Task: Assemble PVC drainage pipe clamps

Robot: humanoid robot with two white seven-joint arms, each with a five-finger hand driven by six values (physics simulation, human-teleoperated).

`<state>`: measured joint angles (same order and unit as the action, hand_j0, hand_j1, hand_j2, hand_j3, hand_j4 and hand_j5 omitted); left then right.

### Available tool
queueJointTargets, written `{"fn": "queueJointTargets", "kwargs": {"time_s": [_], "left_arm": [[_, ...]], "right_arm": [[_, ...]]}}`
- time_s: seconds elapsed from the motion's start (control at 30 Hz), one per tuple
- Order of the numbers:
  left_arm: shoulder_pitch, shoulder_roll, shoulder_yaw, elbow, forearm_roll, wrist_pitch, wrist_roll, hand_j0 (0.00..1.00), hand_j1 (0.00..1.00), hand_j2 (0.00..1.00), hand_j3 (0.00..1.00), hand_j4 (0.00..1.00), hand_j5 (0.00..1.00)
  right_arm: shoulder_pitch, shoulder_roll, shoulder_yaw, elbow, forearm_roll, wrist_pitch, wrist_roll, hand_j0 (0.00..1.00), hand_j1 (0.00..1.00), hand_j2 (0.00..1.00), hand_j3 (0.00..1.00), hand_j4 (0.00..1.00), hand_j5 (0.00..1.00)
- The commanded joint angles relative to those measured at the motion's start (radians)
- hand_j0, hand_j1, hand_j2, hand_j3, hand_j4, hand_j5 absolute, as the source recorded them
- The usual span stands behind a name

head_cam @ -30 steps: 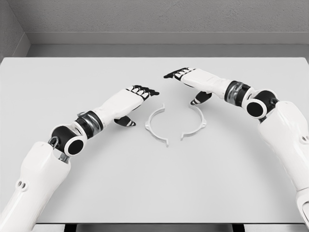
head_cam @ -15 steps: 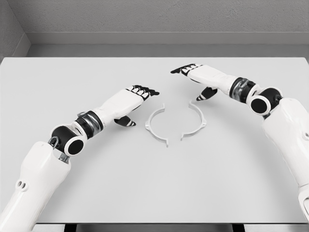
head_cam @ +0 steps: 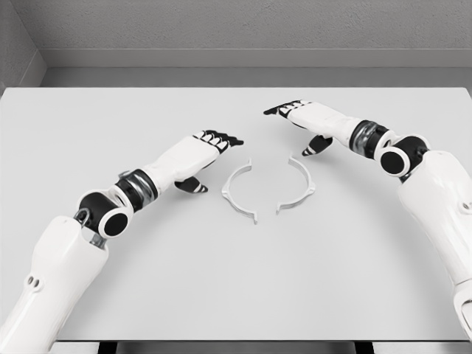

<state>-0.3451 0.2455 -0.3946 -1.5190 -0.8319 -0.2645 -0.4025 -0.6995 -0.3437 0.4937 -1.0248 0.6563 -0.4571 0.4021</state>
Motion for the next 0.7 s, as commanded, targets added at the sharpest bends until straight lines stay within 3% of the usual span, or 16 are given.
{"fn": "queueJointTargets", "kwargs": {"time_s": [0.0,0.67], "left_arm": [[0.0,0.001,0.0,0.0,0.004,0.001,0.001,1.0,1.0,1.0,1.0,1.0,1.0],[0.011,0.001,0.0,-0.001,0.004,0.001,0.001,1.0,1.0,1.0,1.0,1.0,1.0]], "right_arm": [[0.0,0.008,0.0,-0.003,-0.006,0.002,0.0,1.0,1.0,1.0,1.0,1.0,1.0],[0.0,0.018,0.031,-0.008,-0.006,0.002,-0.002,1.0,1.0,1.0,1.0,1.0,1.0]]}}
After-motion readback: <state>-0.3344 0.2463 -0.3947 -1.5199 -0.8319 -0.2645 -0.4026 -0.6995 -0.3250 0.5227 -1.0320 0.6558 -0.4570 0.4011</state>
